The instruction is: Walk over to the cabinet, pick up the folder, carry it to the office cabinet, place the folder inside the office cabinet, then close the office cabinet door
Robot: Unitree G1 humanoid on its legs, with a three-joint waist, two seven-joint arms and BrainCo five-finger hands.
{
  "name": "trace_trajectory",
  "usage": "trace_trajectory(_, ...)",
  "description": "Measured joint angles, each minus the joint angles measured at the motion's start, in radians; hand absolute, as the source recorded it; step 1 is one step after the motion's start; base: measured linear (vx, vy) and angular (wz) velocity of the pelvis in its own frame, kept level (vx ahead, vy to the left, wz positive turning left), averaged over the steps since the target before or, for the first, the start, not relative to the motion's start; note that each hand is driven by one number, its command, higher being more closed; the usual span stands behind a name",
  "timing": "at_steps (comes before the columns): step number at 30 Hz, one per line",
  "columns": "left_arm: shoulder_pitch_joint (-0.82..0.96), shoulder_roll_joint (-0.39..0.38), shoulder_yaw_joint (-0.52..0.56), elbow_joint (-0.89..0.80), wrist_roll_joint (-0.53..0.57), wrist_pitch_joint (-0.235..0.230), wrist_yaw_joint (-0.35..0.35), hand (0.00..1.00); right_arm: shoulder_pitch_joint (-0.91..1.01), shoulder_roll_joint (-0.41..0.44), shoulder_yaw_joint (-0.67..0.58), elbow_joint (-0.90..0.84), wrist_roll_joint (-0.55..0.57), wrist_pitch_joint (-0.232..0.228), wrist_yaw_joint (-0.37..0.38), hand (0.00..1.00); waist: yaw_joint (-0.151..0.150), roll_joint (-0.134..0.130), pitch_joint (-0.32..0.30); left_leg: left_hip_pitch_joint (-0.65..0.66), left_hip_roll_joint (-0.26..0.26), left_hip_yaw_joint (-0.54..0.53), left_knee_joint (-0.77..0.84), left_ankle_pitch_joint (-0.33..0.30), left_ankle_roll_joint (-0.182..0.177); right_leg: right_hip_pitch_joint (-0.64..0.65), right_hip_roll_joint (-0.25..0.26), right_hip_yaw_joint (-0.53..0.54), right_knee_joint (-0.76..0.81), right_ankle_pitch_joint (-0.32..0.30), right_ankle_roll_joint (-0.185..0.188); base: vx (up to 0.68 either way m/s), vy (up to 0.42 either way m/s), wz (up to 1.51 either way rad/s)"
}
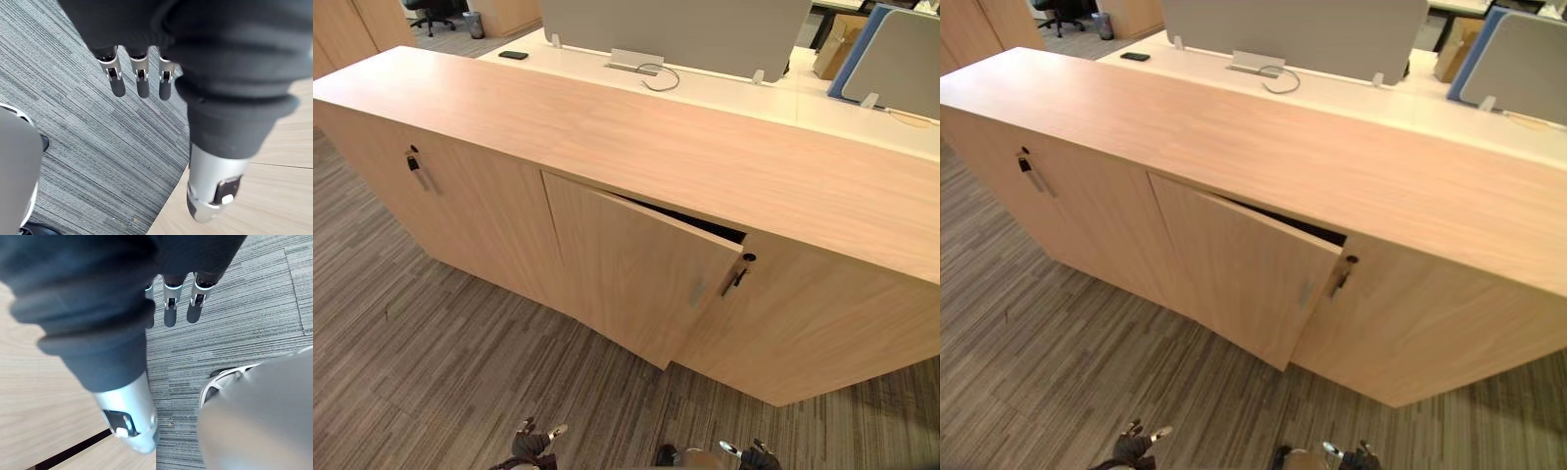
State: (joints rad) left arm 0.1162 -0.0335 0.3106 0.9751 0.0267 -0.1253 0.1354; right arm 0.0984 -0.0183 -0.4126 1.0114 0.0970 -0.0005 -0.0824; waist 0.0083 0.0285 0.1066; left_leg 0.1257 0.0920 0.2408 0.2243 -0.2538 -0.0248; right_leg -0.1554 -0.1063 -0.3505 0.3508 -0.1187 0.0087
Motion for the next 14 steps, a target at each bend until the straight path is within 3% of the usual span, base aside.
trace_trajectory(1, -0.001, 0.001, -0.001, 0.001, -0.014, 0.000, -0.005, 0.00, -0.002, -0.001, -0.002, 0.001, 0.000, 0.000, 0.000, 0.00, 0.002, -0.003, 0.000, -0.001, 0.000, 0.000, 0.000, 0.000, -0.001, 0.002, 0.006, 0.004, -0.014, -0.003, -0.003, -0.01, -0.096, -0.37)
trace_trajectory(4, -0.006, 0.011, -0.040, 0.024, -0.094, 0.001, -0.059, 0.00, -0.035, -0.005, -0.037, 0.035, 0.000, 0.001, 0.002, 0.00, 0.005, 0.019, 0.014, -0.004, 0.019, 0.000, -0.016, 0.016, -0.008, 0.034, 0.065, 0.030, -0.122, 0.041, -0.022, -0.02, -0.093, -0.32)
trace_trajectory(9, -0.008, 0.039, -0.077, 0.039, -0.138, 0.005, -0.096, 0.00, -0.067, -0.013, -0.039, 0.108, 0.000, 0.004, 0.011, 0.00, 0.008, 0.013, 0.009, -0.004, 0.018, -0.026, -0.069, 0.057, -0.008, 0.130, 0.139, 0.093, -0.435, 0.210, -0.029, -0.06, -0.070, -0.38)
trace_trajectory(14, -0.013, 0.065, -0.089, 0.056, -0.137, 0.013, -0.098, 0.00, -0.071, -0.016, -0.039, 0.133, 0.002, 0.003, 0.013, 0.00, 0.005, 0.003, -0.002, 0.011, 0.012, -0.036, -0.080, 0.058, -0.008, 0.135, 0.140, 0.108, -0.442, 0.217, -0.029, -0.04, 0.004, -0.12)
